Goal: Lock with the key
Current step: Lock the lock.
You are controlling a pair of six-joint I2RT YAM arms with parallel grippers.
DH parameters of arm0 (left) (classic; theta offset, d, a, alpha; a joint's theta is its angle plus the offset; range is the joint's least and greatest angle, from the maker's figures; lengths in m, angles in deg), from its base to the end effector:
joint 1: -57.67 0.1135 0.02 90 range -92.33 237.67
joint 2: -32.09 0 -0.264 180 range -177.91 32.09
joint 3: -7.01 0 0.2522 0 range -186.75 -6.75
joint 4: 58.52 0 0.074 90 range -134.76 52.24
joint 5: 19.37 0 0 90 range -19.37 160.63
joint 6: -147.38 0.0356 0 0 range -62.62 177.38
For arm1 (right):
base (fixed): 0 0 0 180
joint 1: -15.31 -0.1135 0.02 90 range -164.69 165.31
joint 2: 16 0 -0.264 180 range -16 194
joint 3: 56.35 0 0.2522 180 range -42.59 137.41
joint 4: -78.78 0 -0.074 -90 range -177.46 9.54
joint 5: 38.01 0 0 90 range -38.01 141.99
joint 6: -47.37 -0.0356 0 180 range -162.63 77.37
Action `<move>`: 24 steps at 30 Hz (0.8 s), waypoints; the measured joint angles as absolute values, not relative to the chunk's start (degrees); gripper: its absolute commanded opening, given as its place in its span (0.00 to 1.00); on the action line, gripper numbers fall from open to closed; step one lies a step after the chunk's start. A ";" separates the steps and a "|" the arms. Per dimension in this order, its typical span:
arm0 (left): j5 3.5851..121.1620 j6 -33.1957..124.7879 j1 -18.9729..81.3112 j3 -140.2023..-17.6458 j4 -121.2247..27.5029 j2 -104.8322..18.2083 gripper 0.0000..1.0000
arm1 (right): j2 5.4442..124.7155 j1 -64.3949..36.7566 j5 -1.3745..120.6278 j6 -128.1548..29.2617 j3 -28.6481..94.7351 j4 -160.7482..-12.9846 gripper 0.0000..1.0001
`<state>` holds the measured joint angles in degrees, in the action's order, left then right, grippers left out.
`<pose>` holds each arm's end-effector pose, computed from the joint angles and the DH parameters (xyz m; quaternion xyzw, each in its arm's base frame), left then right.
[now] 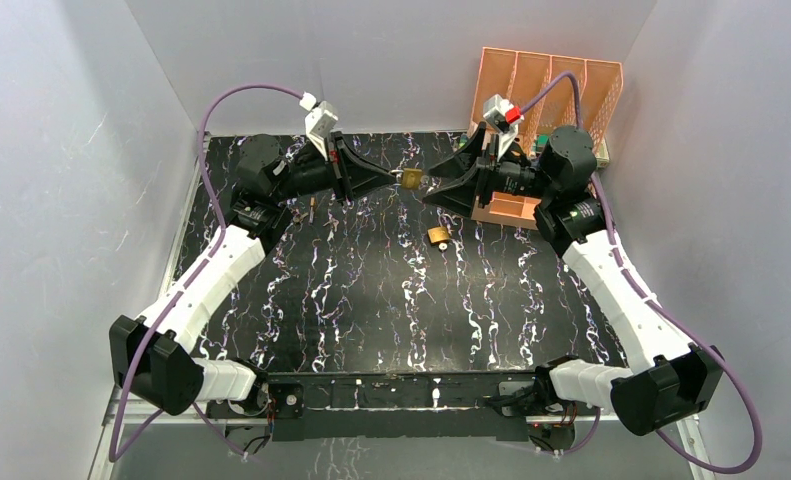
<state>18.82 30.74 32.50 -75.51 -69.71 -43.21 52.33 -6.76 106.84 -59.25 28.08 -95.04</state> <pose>0.2545 -0.1505 0.4309 0.3476 0.5306 -0.5486 0.5447 0.2281 0.1239 0.4451 -0.3794 0.5536 0.5047 0.5430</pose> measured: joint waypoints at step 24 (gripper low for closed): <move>17.84 30.46 34.34 -75.51 -69.64 -42.58 0.00 | 56.97 -6.06 108.89 -58.88 28.04 -96.70 0.53</move>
<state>17.84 30.46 34.34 -75.51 -69.64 -42.58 56.97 -6.06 108.89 -58.88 28.04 -96.70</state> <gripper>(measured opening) 0.029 0.563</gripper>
